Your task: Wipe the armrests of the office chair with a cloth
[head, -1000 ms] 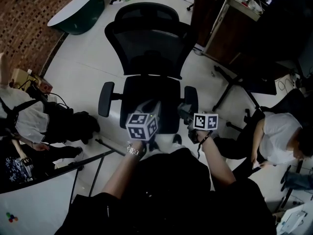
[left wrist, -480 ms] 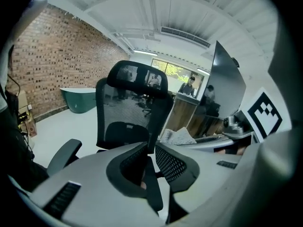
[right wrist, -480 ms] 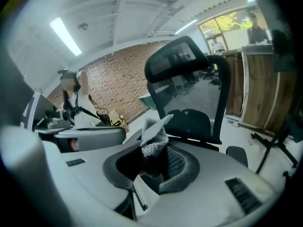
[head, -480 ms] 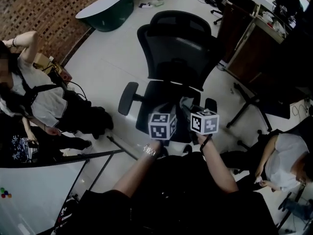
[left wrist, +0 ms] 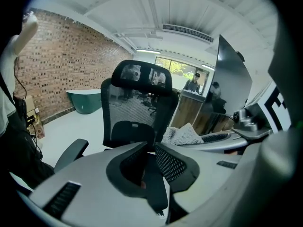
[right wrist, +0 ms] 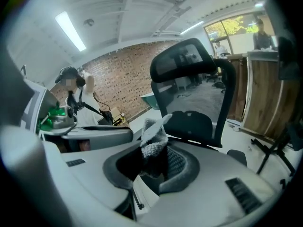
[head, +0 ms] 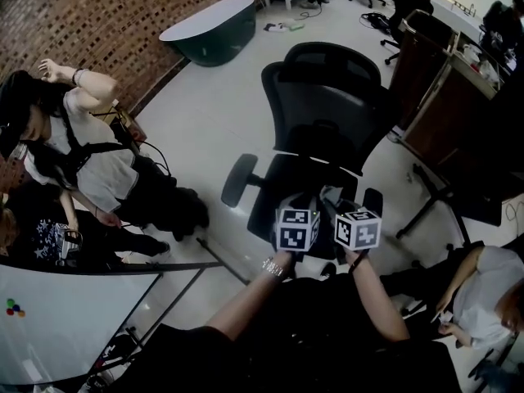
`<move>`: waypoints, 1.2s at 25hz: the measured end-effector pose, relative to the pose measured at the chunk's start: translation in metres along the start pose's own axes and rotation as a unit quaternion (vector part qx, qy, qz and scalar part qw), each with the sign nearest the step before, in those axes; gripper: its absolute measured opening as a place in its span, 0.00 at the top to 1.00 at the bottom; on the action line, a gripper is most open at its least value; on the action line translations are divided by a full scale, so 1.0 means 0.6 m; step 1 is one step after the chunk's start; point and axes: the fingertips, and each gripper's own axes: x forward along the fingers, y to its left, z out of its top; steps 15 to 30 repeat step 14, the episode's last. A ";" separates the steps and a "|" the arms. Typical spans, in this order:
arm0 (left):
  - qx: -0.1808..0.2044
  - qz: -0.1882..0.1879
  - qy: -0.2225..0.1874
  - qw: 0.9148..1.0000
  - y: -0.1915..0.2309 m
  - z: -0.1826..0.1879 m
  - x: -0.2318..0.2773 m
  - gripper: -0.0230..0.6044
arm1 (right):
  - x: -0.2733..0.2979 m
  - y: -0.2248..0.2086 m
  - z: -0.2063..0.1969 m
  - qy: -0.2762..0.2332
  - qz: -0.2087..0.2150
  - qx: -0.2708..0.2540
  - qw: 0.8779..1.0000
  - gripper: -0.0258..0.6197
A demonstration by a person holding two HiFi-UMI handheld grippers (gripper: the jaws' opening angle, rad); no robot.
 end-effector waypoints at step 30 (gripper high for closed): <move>-0.002 0.007 -0.003 1.000 -0.001 -0.001 -0.006 0.87 | 0.004 0.024 -0.006 0.001 0.020 -0.012 1.000 0.84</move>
